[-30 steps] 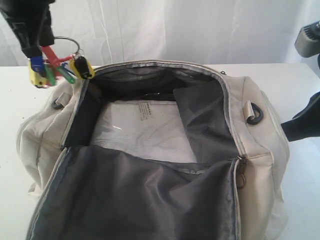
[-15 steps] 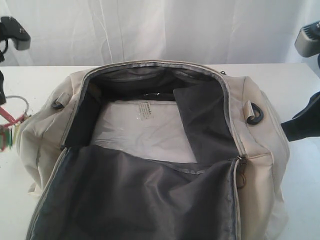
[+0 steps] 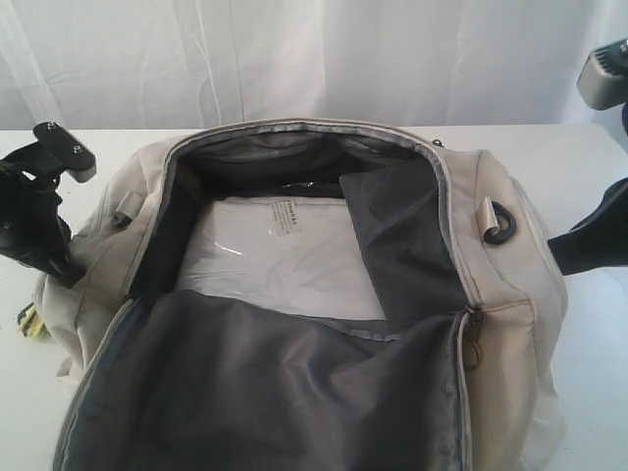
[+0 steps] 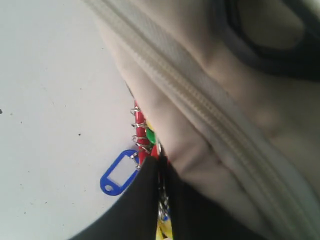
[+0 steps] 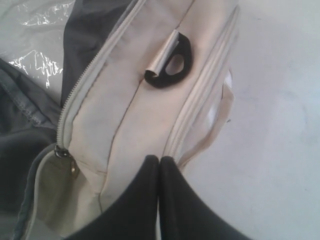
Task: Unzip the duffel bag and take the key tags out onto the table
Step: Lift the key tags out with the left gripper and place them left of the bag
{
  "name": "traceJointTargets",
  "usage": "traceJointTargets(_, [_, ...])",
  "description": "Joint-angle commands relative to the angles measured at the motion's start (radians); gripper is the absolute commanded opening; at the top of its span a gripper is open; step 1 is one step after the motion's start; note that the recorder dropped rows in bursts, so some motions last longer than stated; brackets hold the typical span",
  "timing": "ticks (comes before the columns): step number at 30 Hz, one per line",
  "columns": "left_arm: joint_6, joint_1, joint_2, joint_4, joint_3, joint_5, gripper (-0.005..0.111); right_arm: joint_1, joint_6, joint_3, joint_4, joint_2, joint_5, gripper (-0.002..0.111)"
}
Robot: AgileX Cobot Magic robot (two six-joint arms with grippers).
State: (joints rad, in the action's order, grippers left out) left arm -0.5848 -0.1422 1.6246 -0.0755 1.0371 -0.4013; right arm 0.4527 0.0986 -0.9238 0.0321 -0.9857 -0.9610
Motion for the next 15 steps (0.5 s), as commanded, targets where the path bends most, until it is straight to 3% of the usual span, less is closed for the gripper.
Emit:
traceJointTargets(1, [0.012, 0.001, -0.007, -0.103, -0.008, 0.005, 0.017, -0.004, -0.002, 0.005, 0.005, 0.007, 0.019, 0.000])
traceJointTargets(4, [0.012, 0.001, -0.014, -0.106, 0.008, -0.049, 0.032, -0.004, -0.002, 0.005, 0.005, 0.007, 0.019, 0.000])
traceJointTargets(8, [0.012, 0.001, -0.033, -0.106, 0.093, -0.269, 0.045, -0.004, -0.002, 0.005, 0.005, 0.007, 0.017, 0.000])
traceJointTargets(15, [0.096, 0.001, -0.102, -0.104, 0.335, -0.719, 0.042, -0.004, 0.002, 0.005, 0.016, 0.007, 0.017, 0.000])
